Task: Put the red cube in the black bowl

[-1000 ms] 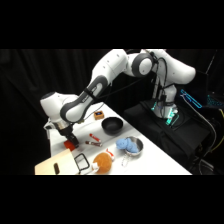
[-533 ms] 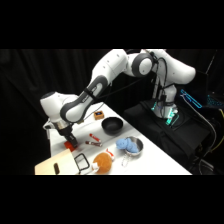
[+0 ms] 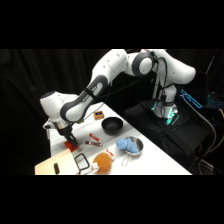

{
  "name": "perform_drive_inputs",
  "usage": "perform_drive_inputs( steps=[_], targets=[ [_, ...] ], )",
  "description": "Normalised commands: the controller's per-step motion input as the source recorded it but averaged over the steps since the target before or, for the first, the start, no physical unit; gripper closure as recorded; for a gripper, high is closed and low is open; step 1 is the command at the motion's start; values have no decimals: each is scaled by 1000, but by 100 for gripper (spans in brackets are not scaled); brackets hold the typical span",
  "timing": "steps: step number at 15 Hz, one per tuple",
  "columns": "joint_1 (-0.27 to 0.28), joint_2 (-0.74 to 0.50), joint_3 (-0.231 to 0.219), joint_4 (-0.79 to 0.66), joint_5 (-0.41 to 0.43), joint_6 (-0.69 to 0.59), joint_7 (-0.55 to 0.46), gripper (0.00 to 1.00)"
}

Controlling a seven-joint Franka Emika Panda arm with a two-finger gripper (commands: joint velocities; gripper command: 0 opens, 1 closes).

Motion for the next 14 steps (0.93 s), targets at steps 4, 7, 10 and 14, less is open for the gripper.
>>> perform_drive_inputs(
  steps=[4, 7, 10, 14],
  targets=[
    [16, -470, -1, -430, -36, -15, 9, 73],
    [25, -544, -22, -526, -37, -75, 32, 73],
    [46, -616, -37, -647, -35, -56, 72, 73],
    [79, -688, -73, -780, -48, 3, 148, 73]
  ],
)
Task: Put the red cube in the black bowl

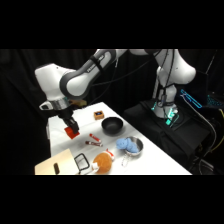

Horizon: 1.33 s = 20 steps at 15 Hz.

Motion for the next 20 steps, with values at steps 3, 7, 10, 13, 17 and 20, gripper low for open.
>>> perform_drive_inputs(
  steps=[3, 7, 10, 13, 17, 20],
  targets=[
    [84, -699, -88, -808, -36, 66, 165, 73],
    [102, -686, -105, -789, -39, 103, 175, 73],
    [118, -691, -107, -800, -38, 141, 178, 73],
    [122, -659, -97, -763, -28, 183, 157, 73],
    [110, -568, -99, -702, 2, 310, 118, 73],
    [84, -380, -133, -571, 6, 416, 111, 73]
  ],
)
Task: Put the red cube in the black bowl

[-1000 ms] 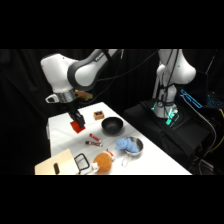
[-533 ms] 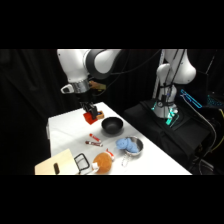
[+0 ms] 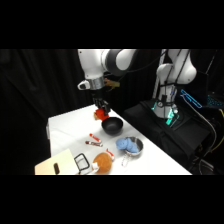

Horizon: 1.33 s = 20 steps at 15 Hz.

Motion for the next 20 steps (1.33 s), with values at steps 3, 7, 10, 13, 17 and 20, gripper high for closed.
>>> perform_drive_inputs(
  steps=[3, 7, 10, 13, 17, 20],
  targets=[
    [52, -216, -139, -421, 20, 387, 88, 73],
    [36, -114, -98, -273, 36, 295, 74, 73],
    [21, -106, -74, -211, 25, 228, 76, 73],
    [9, -119, -59, -204, 31, 205, 54, 73],
    [2, -84, -36, -184, 73, 208, 30, 73],
    [-12, -59, -31, -177, 97, 219, 5, 73]
  ],
)
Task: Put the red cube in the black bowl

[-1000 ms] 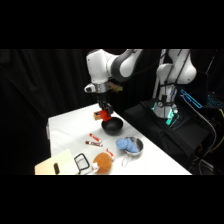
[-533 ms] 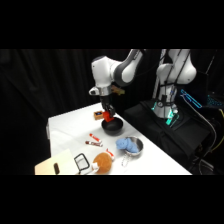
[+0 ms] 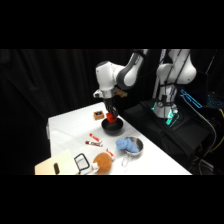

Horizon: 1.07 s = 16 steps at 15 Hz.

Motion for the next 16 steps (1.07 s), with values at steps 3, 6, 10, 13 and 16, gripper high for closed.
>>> perform_drive_inputs(
  steps=[3, 6, 10, 13, 16],
  targets=[
    [-32, -50, -38, -151, 101, 213, -21, 73],
    [-40, -22, -34, -124, 110, 240, -39, 73],
    [-40, 38, -11, -104, 128, 334, -55, 73],
    [-47, 49, 18, -74, 150, 279, -73, 23],
    [-56, 20, 41, -60, 152, 253, -80, 6]
  ],
)
